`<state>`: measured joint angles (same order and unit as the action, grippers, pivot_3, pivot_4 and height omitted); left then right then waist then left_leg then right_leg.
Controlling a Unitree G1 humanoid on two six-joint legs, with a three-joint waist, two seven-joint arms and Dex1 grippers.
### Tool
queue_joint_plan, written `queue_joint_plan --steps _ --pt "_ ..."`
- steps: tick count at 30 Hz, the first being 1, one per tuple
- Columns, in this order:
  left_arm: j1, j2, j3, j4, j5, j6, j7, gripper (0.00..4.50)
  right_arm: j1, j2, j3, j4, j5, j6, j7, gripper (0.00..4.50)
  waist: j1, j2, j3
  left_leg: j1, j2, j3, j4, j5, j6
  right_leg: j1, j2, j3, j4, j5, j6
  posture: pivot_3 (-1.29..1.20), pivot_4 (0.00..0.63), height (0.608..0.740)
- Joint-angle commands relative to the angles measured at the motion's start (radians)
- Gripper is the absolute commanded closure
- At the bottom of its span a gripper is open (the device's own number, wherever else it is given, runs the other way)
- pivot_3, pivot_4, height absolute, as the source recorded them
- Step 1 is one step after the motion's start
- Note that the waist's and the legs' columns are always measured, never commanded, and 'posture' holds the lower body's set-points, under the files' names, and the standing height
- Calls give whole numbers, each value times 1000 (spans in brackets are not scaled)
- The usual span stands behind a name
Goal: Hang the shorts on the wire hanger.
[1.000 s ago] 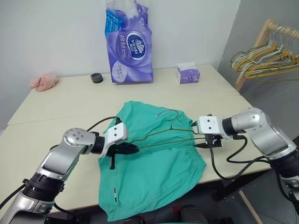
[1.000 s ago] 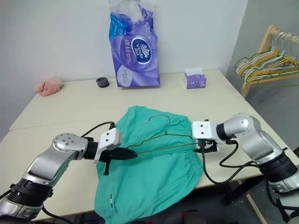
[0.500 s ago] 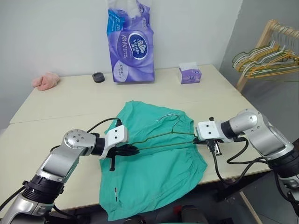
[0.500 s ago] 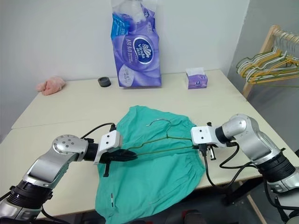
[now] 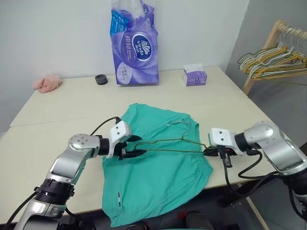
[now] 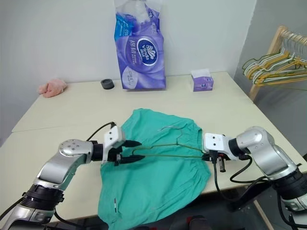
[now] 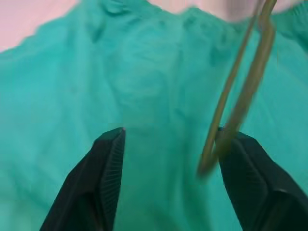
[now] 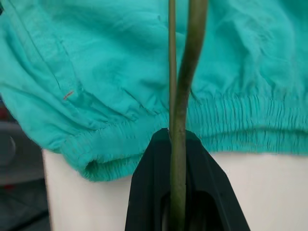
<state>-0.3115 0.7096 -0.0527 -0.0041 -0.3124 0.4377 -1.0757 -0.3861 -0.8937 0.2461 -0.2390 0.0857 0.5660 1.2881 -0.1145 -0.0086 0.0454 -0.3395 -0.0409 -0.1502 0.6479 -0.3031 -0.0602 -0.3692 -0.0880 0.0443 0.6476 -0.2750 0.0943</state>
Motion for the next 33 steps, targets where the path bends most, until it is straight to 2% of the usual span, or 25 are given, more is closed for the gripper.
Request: queue_joint_plan --steps 1,6,11,15,22,33 --pt "-15 18 115 37 -48 36 41 1611 47 -14 -124 -46 84 119 -52 4500 -2 0 0 0 0 0 0 0 0 0 0 0 0 0 0 -175 0 740" --pt "6 11 192 46 -135 131 45 1611 188 -13 -304 -82 181 285 -135 4500 -3 -1 -1 0 0 1 1 0 0 0 0 0 0 0 0 -199 0 740" --pt "35 24 144 -19 -181 190 -22 1611 374 -3 -480 -129 265 431 -212 4500 0 -1 -1 -1 0 1 1 0 0 0 0 0 0 0 0 -232 0 740" --pt "9 36 107 -25 -186 209 -71 1611 479 11 -558 -162 321 528 -261 4500 -7 -1 -1 -1 0 3 1 0 0 0 0 0 0 0 0 -246 0 740" --pt "-38 28 77 -1 -164 206 -65 1611 511 12 -545 -175 377 608 -338 4500 -34 0 -2 -1 0 3 1 0 0 1 0 1 0 0 1 -253 0 740" --pt "-27 32 66 -42 -164 209 -60 1611 390 -26 -426 -114 438 678 -367 4500 -53 0 -2 -1 0 3 1 0 0 1 0 1 -1 0 1 -242 0 740"
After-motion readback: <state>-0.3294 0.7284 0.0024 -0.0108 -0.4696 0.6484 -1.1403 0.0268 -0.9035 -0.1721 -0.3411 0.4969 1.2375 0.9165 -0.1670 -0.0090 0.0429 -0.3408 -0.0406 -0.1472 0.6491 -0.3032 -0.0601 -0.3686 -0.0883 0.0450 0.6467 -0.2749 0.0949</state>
